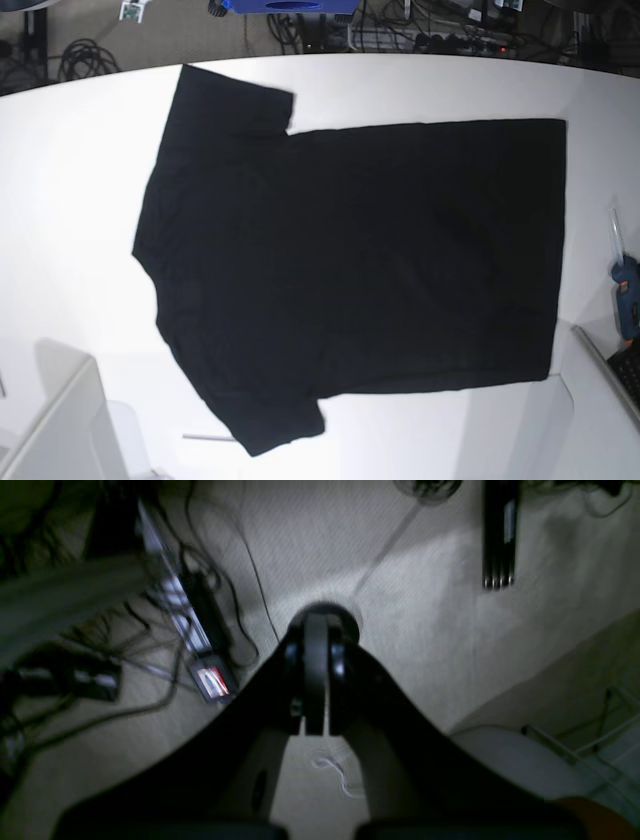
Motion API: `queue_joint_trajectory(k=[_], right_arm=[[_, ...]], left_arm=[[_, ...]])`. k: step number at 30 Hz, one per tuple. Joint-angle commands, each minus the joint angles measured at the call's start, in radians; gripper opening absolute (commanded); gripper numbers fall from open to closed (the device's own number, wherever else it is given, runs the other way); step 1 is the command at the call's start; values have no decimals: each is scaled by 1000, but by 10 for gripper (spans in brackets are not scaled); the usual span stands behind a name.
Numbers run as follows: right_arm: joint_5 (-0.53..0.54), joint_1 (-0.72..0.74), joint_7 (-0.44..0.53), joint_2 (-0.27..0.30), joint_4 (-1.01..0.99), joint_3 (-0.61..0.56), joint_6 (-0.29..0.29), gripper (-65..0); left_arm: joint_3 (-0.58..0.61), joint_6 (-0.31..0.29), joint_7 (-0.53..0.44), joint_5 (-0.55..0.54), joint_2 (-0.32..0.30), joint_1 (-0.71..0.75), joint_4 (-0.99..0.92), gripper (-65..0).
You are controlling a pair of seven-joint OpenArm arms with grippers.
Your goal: Fold the T-shirt properly
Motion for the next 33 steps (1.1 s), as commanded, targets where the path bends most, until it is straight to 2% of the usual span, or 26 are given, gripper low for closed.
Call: queue_joint_trajectory(k=[1,5,9,14,17,20,23,27,28,29,33], right_arm=[[18,-25,1,6,39,5,-5,-650],[127,-29,-54,9,155,51,-4,-650],[179,-22,-86,20,278,87,-4,-650],[272,7,-86,24,388,85,-4,-650],[302,47,-86,24,404,80,7,-650],[329,92,-88,18,401,80,116,-650],[403,115,-109,16,401,80,214,-650],[513,175,-241,24,401,100,248,-650],[542,188,-280,24,401,113,248,-624],[572,205,-316,24,401,125,250,-540],[664,244,-393,24,401,168,266,-323]], left_arm=[[-34,5,-12,0,-7,39,33,-650],[-161,5,-12,-3,19,97,144,-650],[-267,-4,-11,-6,51,154,268,-650],[-359,-96,-1,-11,82,157,346,-650],[-404,-108,-1,-12,99,135,356,-650],[-444,-108,0,-65,99,101,354,-650],[-486,-108,0,-216,94,89,353,-650],[-520,-110,0,-318,63,88,351,-647],[-520,-110,0,-328,59,86,349,-624],[-520,-110,0,-338,59,74,346,-589],[-520,-110,2,-344,60,19,290,-439]])
